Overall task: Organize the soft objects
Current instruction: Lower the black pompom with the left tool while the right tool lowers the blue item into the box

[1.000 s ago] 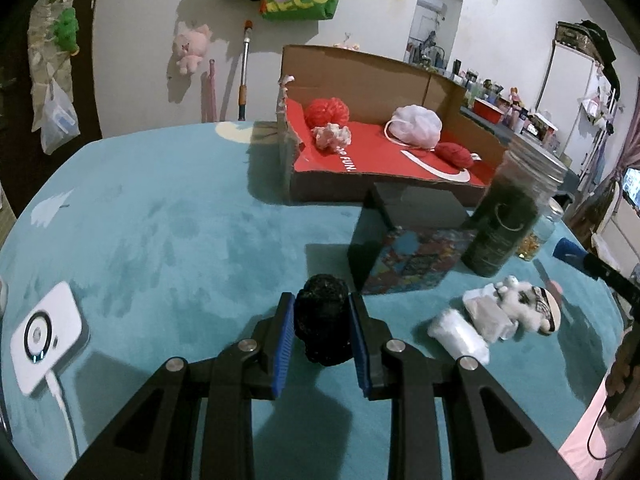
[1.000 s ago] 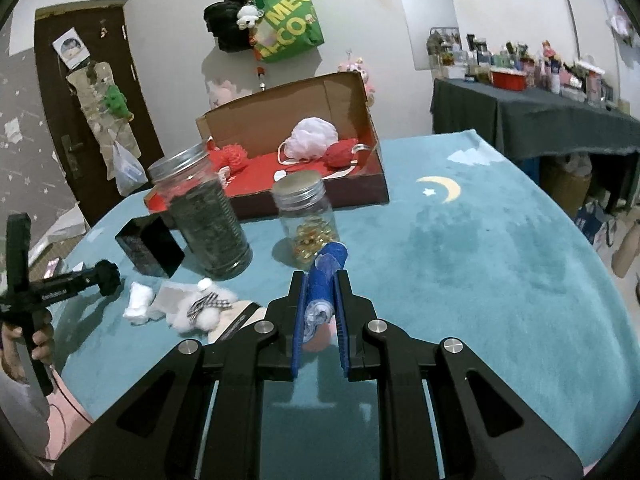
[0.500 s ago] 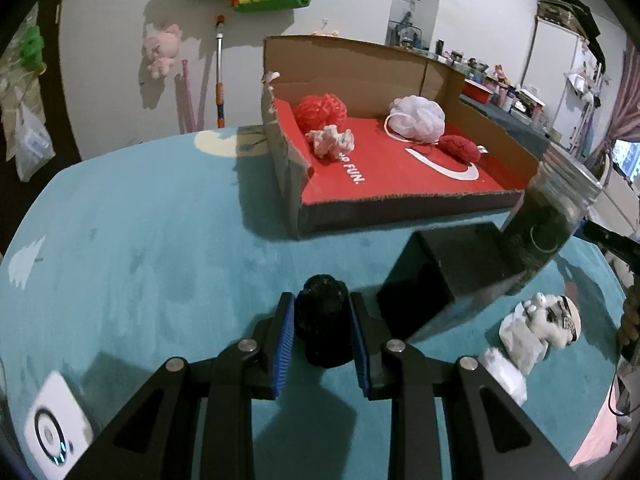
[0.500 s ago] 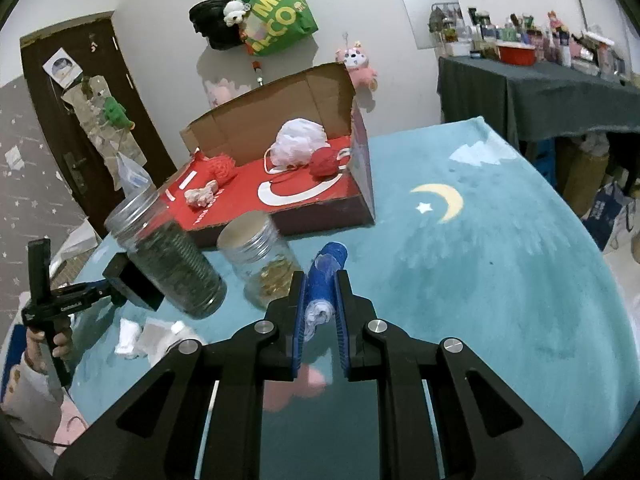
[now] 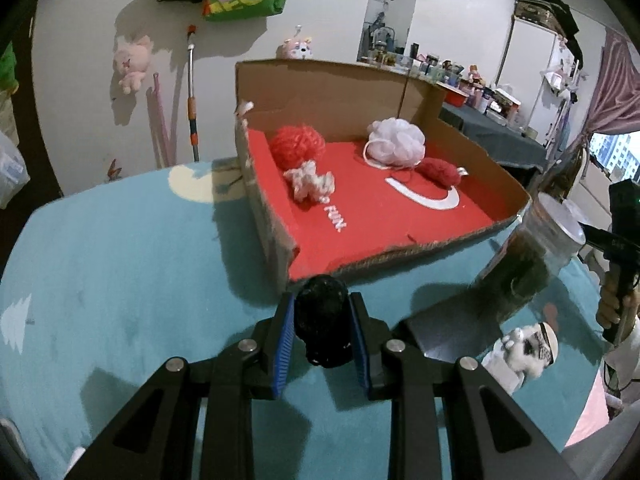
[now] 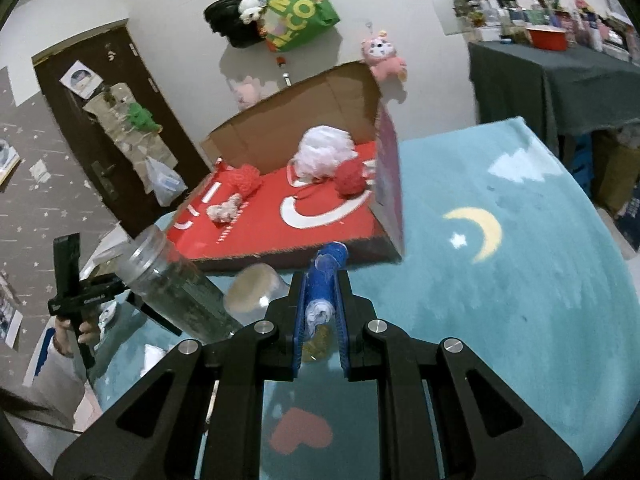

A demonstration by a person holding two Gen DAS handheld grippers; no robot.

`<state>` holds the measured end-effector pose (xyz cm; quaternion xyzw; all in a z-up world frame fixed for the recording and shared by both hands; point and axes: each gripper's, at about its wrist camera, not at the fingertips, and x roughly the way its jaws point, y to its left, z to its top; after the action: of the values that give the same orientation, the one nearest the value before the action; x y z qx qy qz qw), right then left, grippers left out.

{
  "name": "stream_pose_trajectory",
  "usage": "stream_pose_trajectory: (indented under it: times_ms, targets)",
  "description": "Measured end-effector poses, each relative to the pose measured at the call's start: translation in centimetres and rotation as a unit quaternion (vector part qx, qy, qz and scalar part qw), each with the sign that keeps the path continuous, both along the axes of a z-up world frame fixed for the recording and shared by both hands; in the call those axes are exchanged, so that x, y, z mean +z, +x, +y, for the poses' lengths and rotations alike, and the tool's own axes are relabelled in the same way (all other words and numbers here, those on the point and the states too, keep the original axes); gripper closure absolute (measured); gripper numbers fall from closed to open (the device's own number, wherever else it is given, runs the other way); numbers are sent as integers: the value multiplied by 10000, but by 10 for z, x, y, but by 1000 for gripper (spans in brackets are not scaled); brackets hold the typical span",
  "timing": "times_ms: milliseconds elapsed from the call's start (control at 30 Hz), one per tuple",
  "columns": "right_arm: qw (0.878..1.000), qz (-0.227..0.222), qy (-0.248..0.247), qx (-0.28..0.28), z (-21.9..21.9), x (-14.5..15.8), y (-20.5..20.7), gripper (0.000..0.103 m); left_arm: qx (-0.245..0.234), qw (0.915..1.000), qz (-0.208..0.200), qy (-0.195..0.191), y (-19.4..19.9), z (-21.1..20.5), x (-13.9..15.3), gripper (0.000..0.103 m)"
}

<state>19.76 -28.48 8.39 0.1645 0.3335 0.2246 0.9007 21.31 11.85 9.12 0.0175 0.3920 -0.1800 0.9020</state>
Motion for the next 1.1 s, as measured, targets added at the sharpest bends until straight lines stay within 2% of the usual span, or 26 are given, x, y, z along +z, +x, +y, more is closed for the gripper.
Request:
stream_pose_trajectory:
  times_ms: [167, 400, 600, 700, 867, 1100]
  targets:
    - [9997, -102, -12, 218, 11, 12, 11, 90, -195, 9998, -51, -70, 16, -14, 13, 75]
    - [9984, -158, -100, 535, 30, 31, 40, 90, -447, 9990, -46, 46, 43, -45, 23, 75]
    - [9966, -96, -615, 537, 48, 31, 70, 90, -272, 9991, 277, 197, 73, -58, 12, 75]
    - [9920, 16, -1191, 424, 62, 24, 88, 90, -193, 9985, 425, 301, 85, -61, 4, 75]
    - [9830, 274, -1776, 385, 76, 6, 113, 90, -127, 9966, 653, 483, 103, -66, -10, 75]
    - [9731, 597, -2171, 482, 86, -7, 133, 90, -95, 9936, 836, 757, 113, -74, -24, 75]
